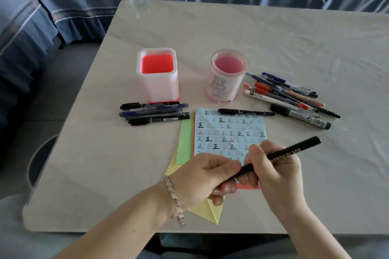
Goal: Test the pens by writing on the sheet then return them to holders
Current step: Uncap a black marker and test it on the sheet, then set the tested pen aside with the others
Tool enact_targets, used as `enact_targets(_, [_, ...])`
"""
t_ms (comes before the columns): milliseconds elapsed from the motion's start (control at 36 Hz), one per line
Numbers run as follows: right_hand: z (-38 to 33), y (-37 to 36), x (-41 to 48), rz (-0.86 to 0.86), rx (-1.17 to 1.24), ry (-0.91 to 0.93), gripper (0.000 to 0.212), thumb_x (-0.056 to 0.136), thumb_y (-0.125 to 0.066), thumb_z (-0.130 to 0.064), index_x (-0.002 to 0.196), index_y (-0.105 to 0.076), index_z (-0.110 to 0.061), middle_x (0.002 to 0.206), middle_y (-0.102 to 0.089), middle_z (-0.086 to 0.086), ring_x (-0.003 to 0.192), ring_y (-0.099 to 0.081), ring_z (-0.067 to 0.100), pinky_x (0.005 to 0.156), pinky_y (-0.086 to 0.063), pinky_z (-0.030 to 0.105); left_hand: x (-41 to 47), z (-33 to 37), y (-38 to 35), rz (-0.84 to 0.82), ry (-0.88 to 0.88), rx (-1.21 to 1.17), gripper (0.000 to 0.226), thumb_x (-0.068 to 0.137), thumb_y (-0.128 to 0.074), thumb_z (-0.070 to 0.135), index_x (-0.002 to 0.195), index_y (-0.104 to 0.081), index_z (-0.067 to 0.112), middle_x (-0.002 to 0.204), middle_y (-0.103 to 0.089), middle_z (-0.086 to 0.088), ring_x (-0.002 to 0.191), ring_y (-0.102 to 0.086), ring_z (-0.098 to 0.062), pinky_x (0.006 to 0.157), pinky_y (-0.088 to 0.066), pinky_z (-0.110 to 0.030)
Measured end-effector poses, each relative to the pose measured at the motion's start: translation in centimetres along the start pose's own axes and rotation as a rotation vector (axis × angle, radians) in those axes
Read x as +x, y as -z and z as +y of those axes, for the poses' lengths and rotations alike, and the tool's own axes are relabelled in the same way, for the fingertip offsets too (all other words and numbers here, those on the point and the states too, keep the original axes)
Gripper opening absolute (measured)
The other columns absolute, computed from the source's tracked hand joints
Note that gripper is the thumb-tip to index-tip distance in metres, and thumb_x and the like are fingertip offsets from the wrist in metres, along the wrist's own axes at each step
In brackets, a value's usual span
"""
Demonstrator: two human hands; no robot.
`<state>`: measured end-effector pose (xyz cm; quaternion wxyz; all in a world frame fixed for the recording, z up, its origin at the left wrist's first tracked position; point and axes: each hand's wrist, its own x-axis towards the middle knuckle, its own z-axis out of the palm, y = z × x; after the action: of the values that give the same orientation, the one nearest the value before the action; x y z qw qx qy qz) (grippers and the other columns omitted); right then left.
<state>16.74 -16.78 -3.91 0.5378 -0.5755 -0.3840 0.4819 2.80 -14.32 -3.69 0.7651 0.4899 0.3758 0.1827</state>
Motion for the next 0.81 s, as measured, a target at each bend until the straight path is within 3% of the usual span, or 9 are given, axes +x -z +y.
enact_targets(111, [1.7,-0.5,0.5,-0.018,-0.088,-0.09,0.038,0.085,-0.058,-0.002,0.05,-0.044,-0.005,0.034,-0.042,0.002,0.032,-0.038,0.01,0.039,-0.04,0.016,0.1,-1.1,0.7,0.229,-0.108,0.505,0.024,0.095,-0.049,0.024,0.075,-0.061,0.021,0.061,-0.059,0.009,0.054,-0.052,-0.007,0.06,-0.046,-0.022])
enact_targets(194, [3.5,-0.7,1.5,-0.214,-0.343,-0.162,0.036,0.089,-0.055,-0.015,0.052,-0.053,-0.012,0.043,-0.052,0.001,0.039,-0.042,0.01,0.047,-0.038,0.022,0.0,-2.6,1.9,0.441,-0.164,0.92,0.015,0.093,-0.051,0.027,0.099,-0.062,0.02,0.083,-0.065,0.008,0.076,-0.059,-0.008,0.071,-0.045,-0.025])
enact_targets(250, [4.5,0.0,2.7,-0.26,-0.585,-0.124,0.031,0.086,-0.057,-0.027,0.055,-0.057,-0.022,0.053,-0.06,-0.002,0.046,-0.048,0.009,0.054,-0.042,0.027,-0.2,-3.9,3.5,0.6,-0.231,1.065,0.011,0.09,-0.058,0.022,0.099,-0.064,0.018,0.083,-0.066,0.006,0.073,-0.061,-0.013,0.06,-0.044,-0.026])
enact_targets(361, [4.1,1.8,6.0,-0.023,-0.806,0.217,0.009,0.087,-0.06,-0.015,0.089,-0.069,-0.018,0.082,-0.064,-0.003,0.065,-0.054,0.002,0.063,-0.042,0.008,-0.8,-5.2,7.6,0.893,-0.321,1.148,0.007,0.076,-0.071,0.01,0.079,-0.065,0.011,0.062,-0.062,0.001,0.05,-0.057,-0.017,0.043,-0.036,-0.022])
enact_targets(444, [3.5,2.6,9.0,0.032,-1.038,0.309,0.027,0.09,-0.05,-0.002,0.113,-0.062,-0.008,0.114,-0.06,0.006,0.102,-0.054,0.021,0.088,-0.042,0.029,-1.0,-4.6,10.7,1.03,-0.389,1.179,0.022,0.081,-0.053,0.025,0.083,-0.067,0.007,0.069,-0.066,-0.008,0.06,-0.062,-0.028,0.053,-0.05,-0.033])
enact_targets(528, [3.3,2.8,11.1,-0.023,-1.213,0.299,0.037,0.091,-0.044,-0.001,0.126,-0.054,-0.008,0.131,-0.051,0.006,0.127,-0.037,0.024,0.102,-0.031,0.037,-0.7,-3.4,13.5,1.124,-0.383,1.274,0.017,0.081,-0.056,0.021,0.083,-0.067,0.007,0.071,-0.064,-0.009,0.064,-0.059,-0.033,0.059,-0.047,-0.039])
enact_targets(611, [3.9,2.9,12.4,-0.067,-1.335,0.251,0.037,0.093,-0.042,-0.005,0.129,-0.051,-0.008,0.133,-0.049,0.007,0.128,-0.034,0.025,0.104,-0.026,0.037,0.3,-2.6,15.5,1.193,-0.317,1.358,0.002,0.079,-0.067,0.009,0.08,-0.066,0.008,0.071,-0.062,-0.011,0.068,-0.058,-0.035,0.062,-0.041,-0.039])
enact_targets(694, [4.5,2.9,12.8,-0.094,-1.41,0.212,0.03,0.094,-0.045,-0.012,0.122,-0.055,-0.007,0.127,-0.052,0.008,0.123,-0.037,0.026,0.101,-0.027,0.036,1.2,-2.7,16.4,1.168,-0.242,1.394,0.008,0.075,-0.073,0.005,0.079,-0.067,0.009,0.076,-0.061,-0.011,0.076,-0.057,-0.037,0.067,-0.039,-0.04])
enact_targets(806, [4.6,3.0,12.7,-0.054,-1.407,0.263,0.026,0.093,-0.049,-0.017,0.117,-0.059,-0.01,0.122,-0.056,0.006,0.12,-0.041,0.025,0.098,-0.024,0.034,2.0,-3.5,15.3,1.186,-0.354,1.4,0.021,0.071,-0.073,0.004,0.09,-0.067,0.009,0.092,-0.06,-0.011,0.088,-0.05,-0.032,0.076,-0.033,-0.04])
